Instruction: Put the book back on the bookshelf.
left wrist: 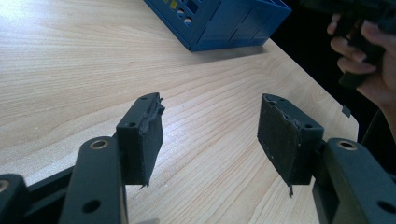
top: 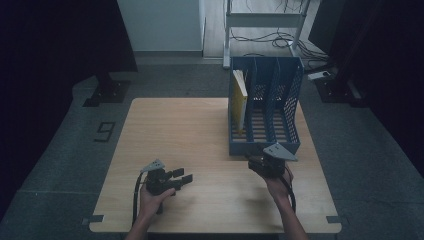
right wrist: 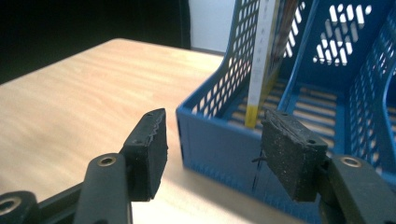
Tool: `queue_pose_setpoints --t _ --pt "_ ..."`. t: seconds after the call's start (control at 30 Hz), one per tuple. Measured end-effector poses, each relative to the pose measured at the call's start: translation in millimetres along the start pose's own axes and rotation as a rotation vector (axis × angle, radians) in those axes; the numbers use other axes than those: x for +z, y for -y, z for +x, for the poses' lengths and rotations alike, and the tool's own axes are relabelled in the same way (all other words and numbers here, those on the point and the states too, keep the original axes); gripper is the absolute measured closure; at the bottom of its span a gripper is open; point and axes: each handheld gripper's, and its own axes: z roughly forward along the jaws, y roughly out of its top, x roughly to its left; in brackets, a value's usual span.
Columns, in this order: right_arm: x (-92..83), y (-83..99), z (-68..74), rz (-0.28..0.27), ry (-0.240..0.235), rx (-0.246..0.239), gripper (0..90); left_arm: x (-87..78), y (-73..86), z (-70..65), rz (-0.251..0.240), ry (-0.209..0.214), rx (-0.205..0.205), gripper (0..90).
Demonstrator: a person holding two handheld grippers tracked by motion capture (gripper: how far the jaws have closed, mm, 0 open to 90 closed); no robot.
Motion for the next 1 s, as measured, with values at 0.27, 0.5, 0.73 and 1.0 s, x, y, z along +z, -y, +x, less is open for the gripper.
queue_pose_setpoints --t 0.27,0.5,0.73,1.0 --pt "-15.9 26.6 -0.1 0.033 -0.018 -0.001 39.6 1.4 0.9 1.1 0.011 -0.004 -0.001 39.6" --pt "-16.8 38.1 -3.0 0.069 -0.027 -0.002 39.4 2.1 1.3 1.2 0.017 -0.007 0.001 39.2" --pt "-15.8 38.7 -2.5 0.074 -0.030 -0.008 39.4 1.3 1.5 1.7 0.017 -0.007 -0.001 39.1" --pt "-15.0 40.1 -3.0 0.079 -0.029 -0.012 39.3 0.5 1.3 2.2 0.016 -0.009 -0.001 39.1"
